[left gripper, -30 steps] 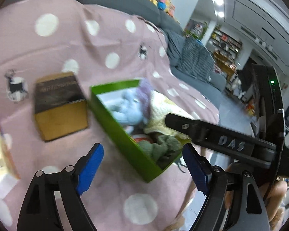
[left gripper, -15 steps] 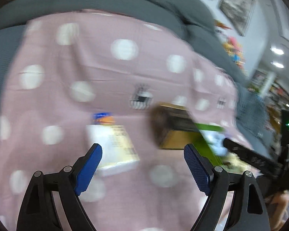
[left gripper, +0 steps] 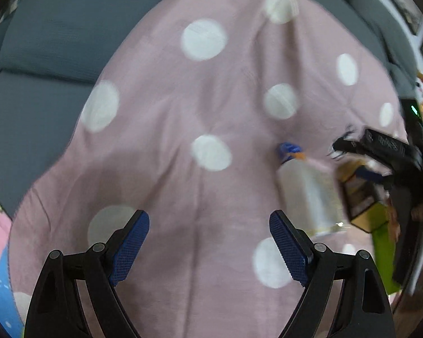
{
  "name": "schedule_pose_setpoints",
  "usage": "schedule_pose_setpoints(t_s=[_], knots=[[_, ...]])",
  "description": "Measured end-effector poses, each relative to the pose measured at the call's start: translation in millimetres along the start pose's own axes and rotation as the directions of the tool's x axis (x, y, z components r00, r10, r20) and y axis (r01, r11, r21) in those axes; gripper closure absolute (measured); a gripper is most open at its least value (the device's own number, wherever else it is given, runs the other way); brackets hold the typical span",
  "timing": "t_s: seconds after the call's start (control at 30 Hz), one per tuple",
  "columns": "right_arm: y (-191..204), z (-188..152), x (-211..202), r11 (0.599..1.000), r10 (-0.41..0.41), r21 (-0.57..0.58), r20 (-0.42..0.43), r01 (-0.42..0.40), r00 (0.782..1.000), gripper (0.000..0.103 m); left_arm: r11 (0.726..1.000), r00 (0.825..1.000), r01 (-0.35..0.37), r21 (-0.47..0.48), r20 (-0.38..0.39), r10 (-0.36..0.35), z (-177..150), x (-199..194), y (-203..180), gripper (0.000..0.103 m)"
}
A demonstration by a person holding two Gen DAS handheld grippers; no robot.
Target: Organize soft objects
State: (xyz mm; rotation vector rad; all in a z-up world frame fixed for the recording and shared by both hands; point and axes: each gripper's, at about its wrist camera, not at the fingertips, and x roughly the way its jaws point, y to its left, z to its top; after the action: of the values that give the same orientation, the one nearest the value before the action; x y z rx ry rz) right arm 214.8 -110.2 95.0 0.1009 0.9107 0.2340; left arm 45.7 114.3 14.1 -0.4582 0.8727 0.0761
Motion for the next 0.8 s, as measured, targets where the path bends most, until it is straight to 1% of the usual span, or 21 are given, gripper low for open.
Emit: schedule_pose_setpoints(t_s=[0.13, 0.17, 0.23, 0.3, 0.37, 0.43, 0.5, 0.57, 0.7, 0.73, 0.8], knots=[[10, 28, 64, 0.997, -0.068, -0.055, -0.088, 0.063, 0.994, 0.018, 0.999, 0.998, 0.006, -0.032, -0.055, -0.007, -3, 15, 10, 0.016], [9, 31, 77, 0.994, -0.092, -0.060, -0.106, 0.086, 0.990, 0.022, 0.999, 0.998, 0.009, -0.035, -0.056, -0.011, -3, 16, 10, 0.016], [6, 35, 100, 0.992, -0.120, -0.064, -0.144, 0.112, 0.982, 0.028, 0.999, 0.999, 0.019, -0.036, -0.046, -0.021, -2, 13, 9, 0.016], [3, 35, 118, 0.993, -0.116, -0.053, -0.186, 0.108, 0.976, 0.036, 0.999, 0.999, 0.028, -0.034, -0.042, -0.029, -2, 12, 9, 0.016], [2, 33, 129, 0.995, -0.093, -0.057, -0.207, 0.083, 0.974, 0.050, 0.999, 0.999, 0.024, -0.031, -0.041, -0.025, -2, 12, 8, 0.016], [3, 32, 131, 0.994, -0.097, -0.063, -0.193, 0.087, 0.976, 0.052, 1.000, 0.999, 0.005, -0.026, -0.041, -0.007, -2, 12, 7, 0.016], [5, 31, 126, 0.994, -0.099, -0.069, -0.167, 0.089, 0.981, 0.052, 1.000, 0.999, -0.007, -0.019, -0.040, 0.007, -3, 11, 7, 0.016], [5, 33, 110, 0.996, -0.078, -0.052, -0.135, 0.071, 0.988, 0.052, 1.000, 0.999, -0.011, -0.016, -0.032, 0.011, -2, 11, 6, 0.016], [3, 33, 48, 0.999, -0.016, -0.041, -0.048, 0.014, 0.999, 0.052, 1.000, 1.000, -0.022, 0.002, -0.016, 0.022, -3, 8, 2, 0.016], [3, 28, 22, 0.999, 0.003, -0.047, -0.017, -0.004, 1.000, 0.052, 1.000, 1.000, -0.022, 0.004, -0.016, 0.022, -4, 7, 0, 0.016], [2, 18, -17, 0.998, 0.046, -0.050, 0.029, -0.045, 0.999, 0.052, 1.000, 1.000, -0.017, 0.006, -0.019, 0.017, -6, 4, -4, 0.016]])
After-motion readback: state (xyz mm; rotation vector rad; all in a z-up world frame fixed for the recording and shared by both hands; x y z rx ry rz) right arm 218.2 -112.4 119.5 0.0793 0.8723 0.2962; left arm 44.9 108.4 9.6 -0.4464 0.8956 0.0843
